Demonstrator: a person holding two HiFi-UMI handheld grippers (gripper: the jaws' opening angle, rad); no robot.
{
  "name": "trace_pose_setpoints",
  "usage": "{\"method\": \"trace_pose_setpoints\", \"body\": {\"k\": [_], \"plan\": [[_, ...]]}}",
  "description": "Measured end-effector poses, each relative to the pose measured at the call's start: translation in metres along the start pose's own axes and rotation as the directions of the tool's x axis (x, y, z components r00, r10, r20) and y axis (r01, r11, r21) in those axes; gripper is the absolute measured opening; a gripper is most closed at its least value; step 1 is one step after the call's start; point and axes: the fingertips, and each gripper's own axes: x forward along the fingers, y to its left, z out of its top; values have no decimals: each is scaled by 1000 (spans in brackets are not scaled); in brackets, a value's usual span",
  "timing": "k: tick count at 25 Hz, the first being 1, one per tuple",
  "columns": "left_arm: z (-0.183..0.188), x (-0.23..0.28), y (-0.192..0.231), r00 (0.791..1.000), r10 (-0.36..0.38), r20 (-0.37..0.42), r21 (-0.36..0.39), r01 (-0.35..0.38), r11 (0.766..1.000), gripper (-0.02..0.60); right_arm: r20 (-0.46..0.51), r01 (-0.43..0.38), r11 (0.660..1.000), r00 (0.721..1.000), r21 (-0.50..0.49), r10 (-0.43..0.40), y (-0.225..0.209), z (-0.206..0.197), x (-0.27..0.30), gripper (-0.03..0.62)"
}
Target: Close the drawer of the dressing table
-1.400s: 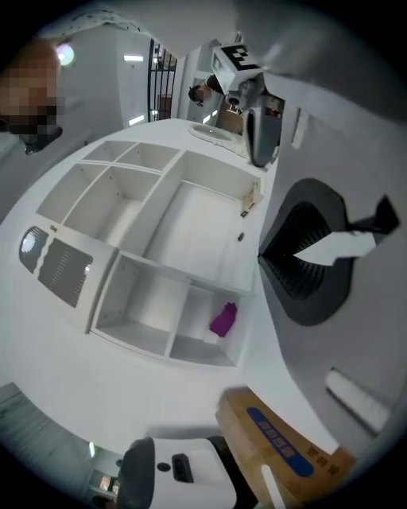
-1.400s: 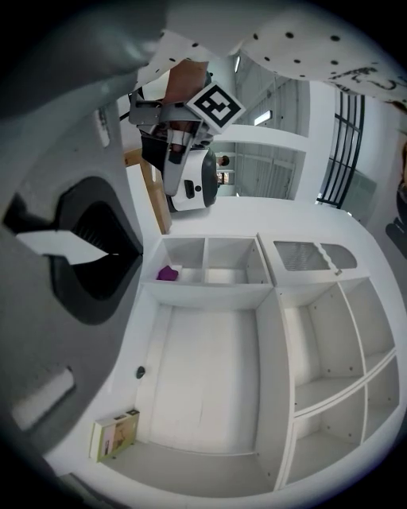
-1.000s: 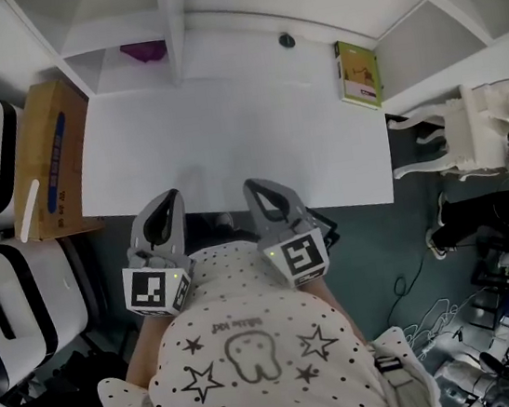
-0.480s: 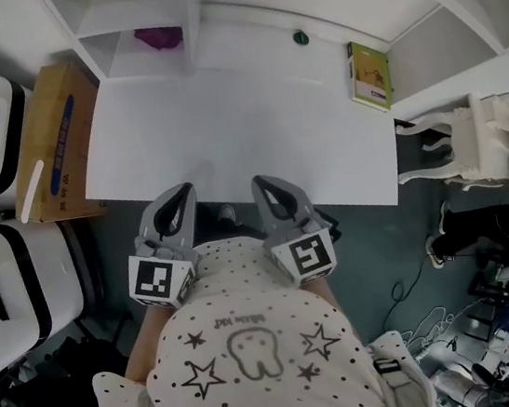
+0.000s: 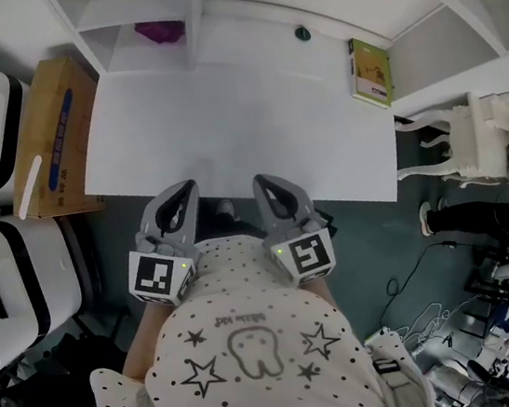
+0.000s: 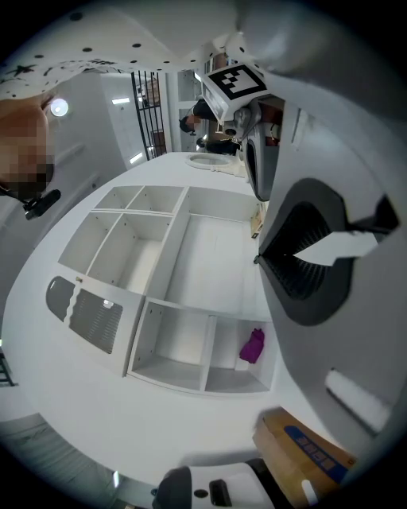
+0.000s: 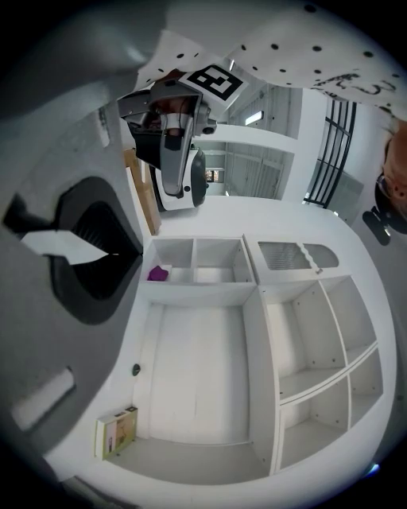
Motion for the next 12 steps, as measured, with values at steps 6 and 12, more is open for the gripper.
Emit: {"method": "trace_pose_setpoints", "body": {"k": [6,12], "plan": [[0,4,0,1000,2,-4,-22,-2,1000,-5,-31,1,1000,1000,9,0,-4,-2,3,2],[-5,-7,9,1000,3,0,-39,-3,999,-5,-32,11,1000,999,6,-11,8,-7,4,0]]}}
